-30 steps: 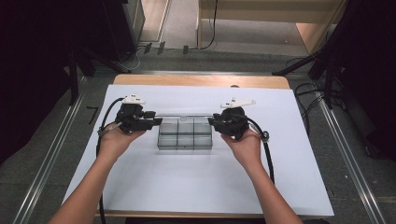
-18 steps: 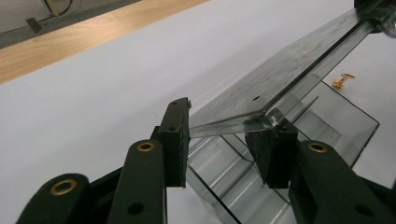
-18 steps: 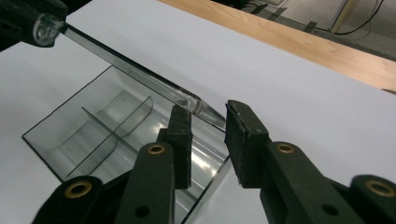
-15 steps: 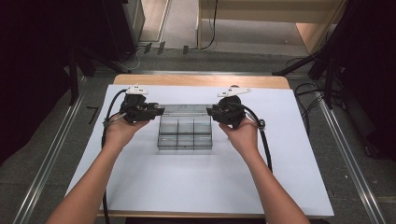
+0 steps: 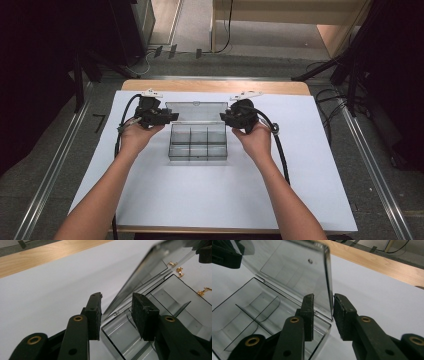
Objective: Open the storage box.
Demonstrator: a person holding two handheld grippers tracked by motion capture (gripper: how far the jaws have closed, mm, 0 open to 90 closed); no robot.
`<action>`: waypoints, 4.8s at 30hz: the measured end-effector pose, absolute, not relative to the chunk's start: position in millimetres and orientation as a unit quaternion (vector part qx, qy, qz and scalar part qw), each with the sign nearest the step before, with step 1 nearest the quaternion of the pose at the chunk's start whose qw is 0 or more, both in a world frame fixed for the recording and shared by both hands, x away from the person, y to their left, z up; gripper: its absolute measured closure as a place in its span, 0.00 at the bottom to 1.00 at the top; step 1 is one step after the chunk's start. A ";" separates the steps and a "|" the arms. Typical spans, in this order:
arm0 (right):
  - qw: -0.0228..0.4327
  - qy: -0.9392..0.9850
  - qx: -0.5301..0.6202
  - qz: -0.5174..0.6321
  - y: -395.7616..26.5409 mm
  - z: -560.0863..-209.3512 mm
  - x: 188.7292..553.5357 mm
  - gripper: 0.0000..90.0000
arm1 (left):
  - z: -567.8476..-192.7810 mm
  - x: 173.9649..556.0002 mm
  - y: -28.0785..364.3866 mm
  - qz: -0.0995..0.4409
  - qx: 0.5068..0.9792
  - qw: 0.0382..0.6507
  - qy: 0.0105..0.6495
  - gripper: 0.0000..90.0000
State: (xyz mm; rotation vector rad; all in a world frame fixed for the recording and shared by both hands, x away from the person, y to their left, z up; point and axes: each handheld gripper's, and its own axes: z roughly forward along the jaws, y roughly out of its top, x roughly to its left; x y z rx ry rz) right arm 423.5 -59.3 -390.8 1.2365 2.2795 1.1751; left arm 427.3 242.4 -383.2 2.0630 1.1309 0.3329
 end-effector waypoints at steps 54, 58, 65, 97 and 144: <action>0.057 0.773 0.517 0.364 -37.5 -437.0 473.5 0.48 | -431.1 470.8 227.1 0.059 0.772 0.341 0.533 0.35; 0.045 0.769 0.526 0.362 -36.7 -438.3 475.6 0.46 | -432.0 471.0 225.6 0.065 0.773 0.337 0.533 0.31; 0.026 0.765 0.536 0.356 -36.9 -438.9 479.0 0.45 | -433.1 472.2 226.1 0.059 0.770 0.336 0.540 0.29; -0.003 0.760 0.549 0.348 -41.3 -441.6 484.4 0.44 | -431.9 474.3 233.4 0.028 0.761 0.328 0.558 0.32; 0.057 0.804 0.472 0.358 -100.2 -407.9 389.5 0.49 | -387.7 374.0 249.2 0.046 0.804 0.343 0.483 0.39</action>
